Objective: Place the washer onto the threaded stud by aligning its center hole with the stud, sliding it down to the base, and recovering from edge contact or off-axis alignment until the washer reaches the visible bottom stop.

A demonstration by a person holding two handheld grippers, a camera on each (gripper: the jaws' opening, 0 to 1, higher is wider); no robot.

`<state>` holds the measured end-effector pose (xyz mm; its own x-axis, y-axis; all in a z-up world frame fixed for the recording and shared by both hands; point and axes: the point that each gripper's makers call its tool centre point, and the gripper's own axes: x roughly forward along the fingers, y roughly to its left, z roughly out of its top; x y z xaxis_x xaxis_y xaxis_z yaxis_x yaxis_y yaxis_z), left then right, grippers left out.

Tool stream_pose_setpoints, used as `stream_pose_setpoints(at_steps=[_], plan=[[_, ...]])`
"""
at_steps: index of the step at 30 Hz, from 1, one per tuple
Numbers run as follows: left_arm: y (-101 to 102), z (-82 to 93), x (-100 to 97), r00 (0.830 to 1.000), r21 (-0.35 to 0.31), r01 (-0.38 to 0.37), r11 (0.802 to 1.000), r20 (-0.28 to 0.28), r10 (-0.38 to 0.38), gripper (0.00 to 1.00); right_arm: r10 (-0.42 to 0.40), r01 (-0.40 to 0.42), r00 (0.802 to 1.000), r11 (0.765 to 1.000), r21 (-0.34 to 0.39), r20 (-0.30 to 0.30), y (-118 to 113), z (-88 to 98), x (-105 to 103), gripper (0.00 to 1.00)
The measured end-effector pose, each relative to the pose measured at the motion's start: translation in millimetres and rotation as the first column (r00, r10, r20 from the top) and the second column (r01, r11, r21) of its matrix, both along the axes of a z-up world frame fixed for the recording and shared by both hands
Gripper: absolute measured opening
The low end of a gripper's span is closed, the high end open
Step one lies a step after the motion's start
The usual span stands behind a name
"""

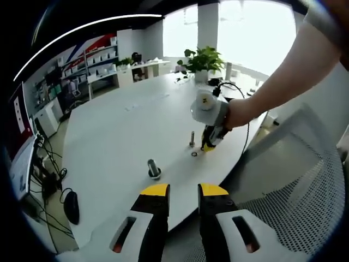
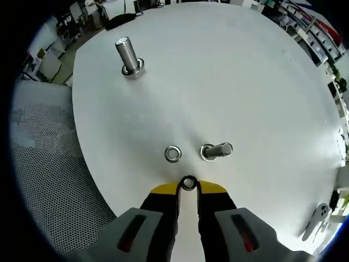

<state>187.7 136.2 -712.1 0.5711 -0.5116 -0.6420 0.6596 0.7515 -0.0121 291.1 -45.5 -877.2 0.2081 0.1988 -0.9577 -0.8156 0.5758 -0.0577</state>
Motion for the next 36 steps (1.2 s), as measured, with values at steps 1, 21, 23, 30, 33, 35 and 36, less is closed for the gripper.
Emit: stream_pose_setpoints(at_steps=[1, 21, 23, 30, 33, 35, 36], plan=[[0.0, -0.3, -0.4, 1.000, 0.001, 0.001, 1.000, -0.001, -0.001, 0.18, -0.005, 0.005, 1.000, 1.000, 0.008, -0.001, 0.0, 0.2, 0.0, 0.14], [0.3, -0.8, -0.7, 1.000, 0.008, 0.005, 1.000, -0.001, -0.005, 0.18, -0.051, 0.043, 0.996, 0.993, 0.110, 0.076, 3.6, 31.5, 10.8, 0.14], [-0.6, -1.2, -1.2, 1.000, 0.009, 0.012, 1.000, -0.002, -0.012, 0.18, -0.057, 0.046, 0.994, 0.992, 0.115, 0.091, 2.2, 36.5, 12.3, 0.14], [-1.9, -0.9, -2.3, 1.000, 0.008, 0.022, 1.000, -0.001, -0.022, 0.17, -0.041, 0.021, 0.989, 0.990, 0.143, 0.141, 4.5, 53.1, 12.6, 0.14], [-2.7, -0.9, -3.2, 1.000, 0.006, 0.028, 1.000, -0.005, -0.028, 0.17, -0.035, 0.009, 0.984, 0.989, 0.151, 0.174, 4.9, 62.6, 18.5, 0.14], [-3.5, -0.8, -3.3, 0.999, 0.004, 0.032, 0.999, -0.004, -0.032, 0.17, -0.036, 0.005, 0.980, 0.987, 0.159, 0.193, 6.7, 68.0, 23.1, 0.14], [-3.8, -0.7, -3.3, 0.999, 0.002, 0.032, 0.999, -0.004, -0.032, 0.17, -0.032, -0.002, 0.978, 0.987, 0.162, 0.204, 8.8, 71.5, 25.5, 0.14]])
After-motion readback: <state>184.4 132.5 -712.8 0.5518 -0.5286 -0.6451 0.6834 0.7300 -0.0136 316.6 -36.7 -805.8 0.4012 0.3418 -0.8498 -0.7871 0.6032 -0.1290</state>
